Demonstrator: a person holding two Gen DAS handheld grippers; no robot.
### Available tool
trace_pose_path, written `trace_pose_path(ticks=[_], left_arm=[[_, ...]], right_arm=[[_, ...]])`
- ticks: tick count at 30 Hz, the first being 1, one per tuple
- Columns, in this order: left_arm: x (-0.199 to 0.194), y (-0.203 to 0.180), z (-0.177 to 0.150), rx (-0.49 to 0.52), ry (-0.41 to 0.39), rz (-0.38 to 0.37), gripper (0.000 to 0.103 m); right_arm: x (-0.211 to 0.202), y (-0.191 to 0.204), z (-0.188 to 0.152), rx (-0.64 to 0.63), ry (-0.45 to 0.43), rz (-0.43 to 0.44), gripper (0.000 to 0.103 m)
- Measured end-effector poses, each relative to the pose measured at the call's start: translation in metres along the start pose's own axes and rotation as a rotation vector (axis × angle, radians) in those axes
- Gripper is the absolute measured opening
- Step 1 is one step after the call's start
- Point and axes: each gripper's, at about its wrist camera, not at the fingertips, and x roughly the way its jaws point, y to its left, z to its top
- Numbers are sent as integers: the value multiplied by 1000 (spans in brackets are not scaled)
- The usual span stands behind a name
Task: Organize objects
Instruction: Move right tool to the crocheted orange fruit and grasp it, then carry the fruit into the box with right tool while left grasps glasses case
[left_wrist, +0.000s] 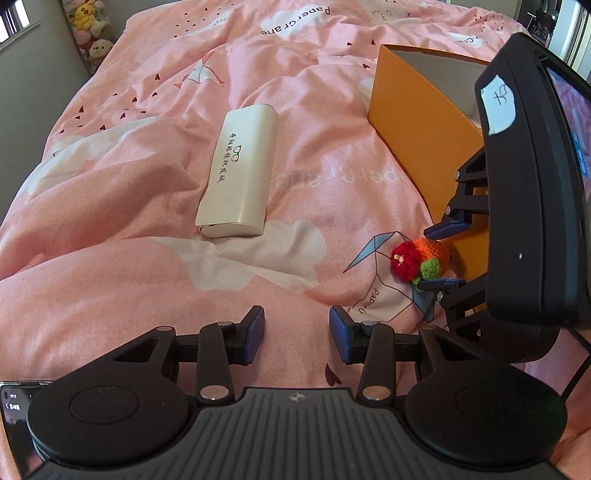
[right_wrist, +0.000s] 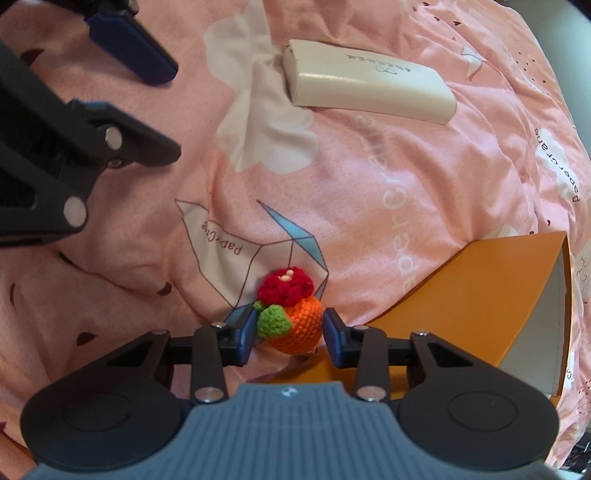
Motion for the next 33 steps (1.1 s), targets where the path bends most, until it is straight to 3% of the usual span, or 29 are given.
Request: trace_pose_path(ticks=[5, 6, 7, 20, 29, 33], left_arm=[[-2, -2, 1, 8, -16, -10, 49], [-3, -2, 3, 8, -21, -14, 49], [-4, -2, 4, 10, -25, -17, 49], [-21, 4, 26, 69, -68, -108, 49], [-29, 18, 67, 220, -86, -161, 49], [-18, 33, 93, 234, -72, -164, 49]], right_arm=[[-12, -3, -2, 47, -54, 9, 35], [-17, -4, -2, 58, -72, 10, 32], [-22, -6, -2, 73, -88, 10, 17], [-93, -45, -18, 247, -291, -12, 16], [-126, -102, -47, 452, -412, -61, 16], [-131, -125, -64, 526, -426, -116, 16]])
